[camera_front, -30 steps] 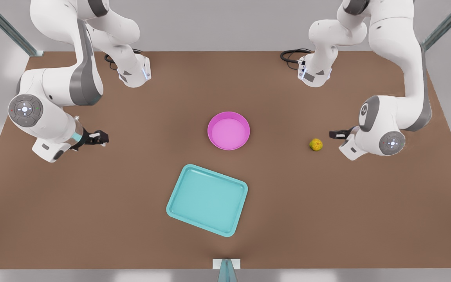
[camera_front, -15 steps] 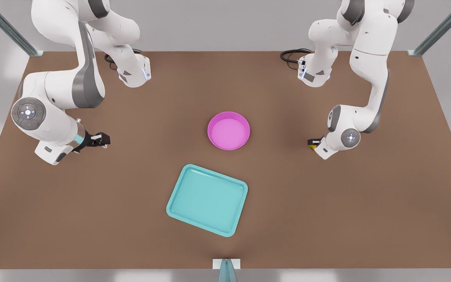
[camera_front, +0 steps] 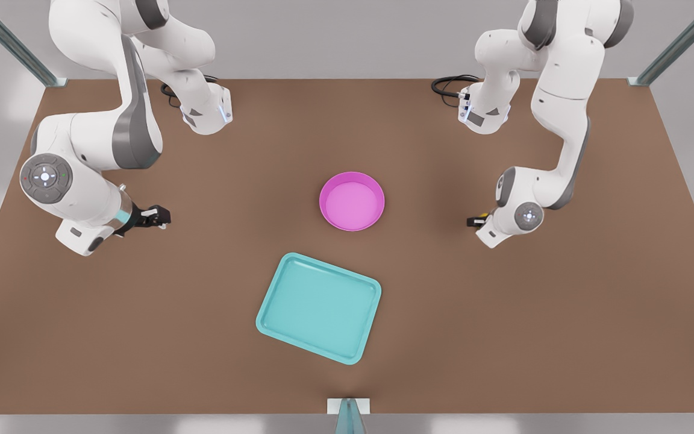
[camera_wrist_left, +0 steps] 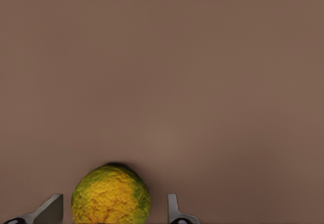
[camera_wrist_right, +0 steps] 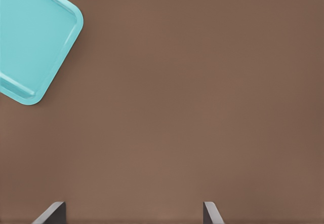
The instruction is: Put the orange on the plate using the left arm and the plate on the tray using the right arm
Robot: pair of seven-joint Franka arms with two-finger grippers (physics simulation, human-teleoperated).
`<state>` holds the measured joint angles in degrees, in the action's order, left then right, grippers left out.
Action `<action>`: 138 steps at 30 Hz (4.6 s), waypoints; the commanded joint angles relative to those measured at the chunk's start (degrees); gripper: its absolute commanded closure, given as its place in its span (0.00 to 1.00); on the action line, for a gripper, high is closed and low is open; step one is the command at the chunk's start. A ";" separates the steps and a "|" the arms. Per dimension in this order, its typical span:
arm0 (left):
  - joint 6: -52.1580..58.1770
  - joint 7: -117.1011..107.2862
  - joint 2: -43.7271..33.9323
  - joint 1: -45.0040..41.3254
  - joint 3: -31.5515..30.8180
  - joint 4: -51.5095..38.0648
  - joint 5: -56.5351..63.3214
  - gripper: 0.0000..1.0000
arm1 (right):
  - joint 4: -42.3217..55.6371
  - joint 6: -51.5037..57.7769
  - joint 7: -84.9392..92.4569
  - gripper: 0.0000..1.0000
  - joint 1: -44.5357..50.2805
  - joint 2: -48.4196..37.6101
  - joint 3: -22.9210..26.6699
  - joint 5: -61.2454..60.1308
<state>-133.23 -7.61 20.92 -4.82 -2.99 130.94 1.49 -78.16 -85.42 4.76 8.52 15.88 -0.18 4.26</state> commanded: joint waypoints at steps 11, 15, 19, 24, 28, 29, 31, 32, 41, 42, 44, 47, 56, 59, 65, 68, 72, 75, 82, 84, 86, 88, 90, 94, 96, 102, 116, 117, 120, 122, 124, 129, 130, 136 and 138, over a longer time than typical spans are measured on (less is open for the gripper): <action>-0.54 -0.92 0.88 -0.10 0.00 0.02 0.18 0.31 | 0.03 -0.09 0.17 0.00 0.00 0.03 0.00 -0.31; 2.53 -5.57 -4.31 -2.12 -0.79 -0.33 0.10 0.32 | 0.11 -0.09 0.17 0.00 0.00 0.29 0.00 -0.31; 11.93 -25.42 -0.10 -21.53 -2.81 -14.64 -8.34 0.31 | 0.11 -0.09 0.17 0.00 0.00 0.29 0.00 -0.31; 16.51 -40.91 7.99 -37.54 -2.90 -27.93 -11.59 0.31 | 0.03 -0.01 0.17 0.00 -0.09 0.29 0.00 -0.40; 15.02 -41.00 9.58 -38.07 -2.81 -28.63 -11.86 0.00 | 0.03 -0.18 0.17 0.00 0.00 0.47 0.00 -0.40; 15.02 -41.35 9.58 -38.07 -2.81 -28.55 -11.86 0.00 | 0.03 -0.18 0.17 0.00 0.00 0.47 0.00 -0.40; 15.10 -42.05 9.31 -38.07 -2.73 -28.63 -11.86 0.00 | -0.06 -0.18 0.17 0.00 0.00 0.56 0.00 -0.40; 16.42 -42.05 7.91 -37.55 -1.67 -29.86 -12.47 0.00 | -0.06 -0.18 0.08 0.00 0.00 0.82 0.00 -0.48; 54.40 14.37 -11.69 -1.24 1.84 -52.28 5.11 0.00 | -37.94 -45.09 -4.05 0.00 11.25 -3.84 -3.16 -32.03; 49.91 15.95 -14.32 -0.72 1.49 -49.56 5.81 0.00 | -43.38 -51.50 -4.05 0.00 13.09 -5.68 -3.42 -33.88; 52.11 17.45 -11.96 0.60 2.11 -51.13 1.68 0.00 | -49.10 -60.29 -4.49 0.00 17.58 -6.56 -3.51 -37.57; 53.60 17.54 -11.69 0.95 3.34 -51.05 1.15 0.00 | -49.37 -69.96 -11.26 0.00 23.73 -1.82 -3.51 -39.95; 53.34 17.27 -11.69 0.78 4.30 -50.78 0.89 0.00 | -45.85 -78.40 -12.40 0.00 29.36 7.76 -3.60 -44.69; 53.43 17.28 -11.69 0.78 4.30 -50.61 0.89 0.00 | -46.47 -78.32 -11.70 0.00 31.90 7.68 -3.60 -44.69; 53.78 17.28 -11.69 0.78 4.30 -50.43 0.89 0.00 | -48.75 -78.23 -11.52 0.00 33.93 7.41 -3.69 -44.69; 53.78 17.45 -11.78 0.78 4.39 -50.43 0.89 0.00 | -49.11 -78.32 -11.44 0.00 34.28 7.85 -3.69 -44.69; 53.78 17.36 -11.87 0.78 4.39 -50.43 0.89 0.00 | -48.93 -78.93 -11.44 0.00 35.42 9.17 -3.69 -44.69; 53.51 17.36 -12.04 0.78 4.39 -50.43 0.89 0.00 | -48.32 -79.64 -11.52 0.00 36.83 11.37 -3.86 -44.69; 53.60 17.36 -11.87 0.78 4.39 -50.43 0.89 0.00 | -47.70 -79.55 -11.44 0.00 37.00 11.81 -3.86 -44.69; 53.60 17.36 -11.87 0.78 4.39 -50.43 0.89 0.00 | -47.61 -79.46 -10.47 0.26 37.00 11.89 -3.86 -44.69; 53.60 17.36 -11.87 0.78 4.39 -50.43 0.89 0.00 | -47.61 -79.37 -10.47 0.33 37.00 11.89 -3.86 -44.69; 53.60 17.28 -11.87 0.78 4.39 -50.43 0.89 0.00 | -47.44 -79.28 -10.47 0.40 37.00 11.89 -3.86 -44.69; 53.43 17.28 -11.87 0.78 4.39 -50.43 0.89 0.00 | -47.44 -79.20 -10.47 0.43 36.92 11.98 -3.86 -44.69; 53.69 17.19 -12.05 0.69 4.39 -50.43 0.89 0.00 | -46.82 -78.84 -10.47 0.69 36.48 12.77 -3.86 -44.69; 53.69 17.19 -12.05 0.69 4.39 -50.43 0.89 0.00 | -46.73 -78.84 -10.47 0.72 36.39 12.86 -3.86 -44.69; 53.51 17.19 -11.87 0.69 4.39 -50.43 0.89 0.00 | -46.47 -78.67 -11.00 0.79 36.04 11.02 -3.86 -44.69; 53.69 17.10 -12.05 0.69 4.39 -50.43 0.98 0.00 | -24.15 -59.78 -9.86 0.79 18.55 13.65 -3.77 -44.69; 53.69 17.10 -12.05 0.69 4.39 -50.43 0.89 0.00 | -19.76 -56.88 -8.54 0.79 16.88 16.19 -3.69 -44.60; 53.60 17.10 -12.05 0.69 4.39 -50.43 0.89 0.00 | -11.40 -49.67 -2.30 0.79 11.61 22.09 -3.69 -44.43; 53.60 17.10 -12.05 0.69 4.39 -50.43 0.98 0.00 | -8.76 -46.77 0.25 0.79 10.02 23.93 -3.69 -44.43; 53.60 17.10 -12.05 0.69 4.39 -50.43 0.98 0.00 | -8.15 -46.77 0.69 0.79 9.84 25.25 -3.77 -44.43; 53.69 17.10 -12.05 0.69 4.39 -50.43 0.98 0.00 | -6.57 -46.85 0.78 0.79 10.02 26.66 -3.69 -44.08; 53.69 17.10 -12.05 0.69 4.39 -50.43 0.97 0.00 | -5.07 -46.85 1.31 0.79 10.02 27.71 -3.69 -43.99; 53.69 17.10 -11.96 0.69 4.39 -50.43 0.98 0.00 | -0.15 -46.94 5.00 0.79 10.20 30.70 -3.42 -42.67; 53.60 17.10 -11.87 0.69 4.39 -50.43 0.98 0.00 | 1.08 -46.94 6.05 0.79 10.02 31.49 -3.25 -42.49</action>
<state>-79.58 9.38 9.08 -4.13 1.40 80.53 2.40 -77.46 -133.14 4.57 18.62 47.22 -3.45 -39.13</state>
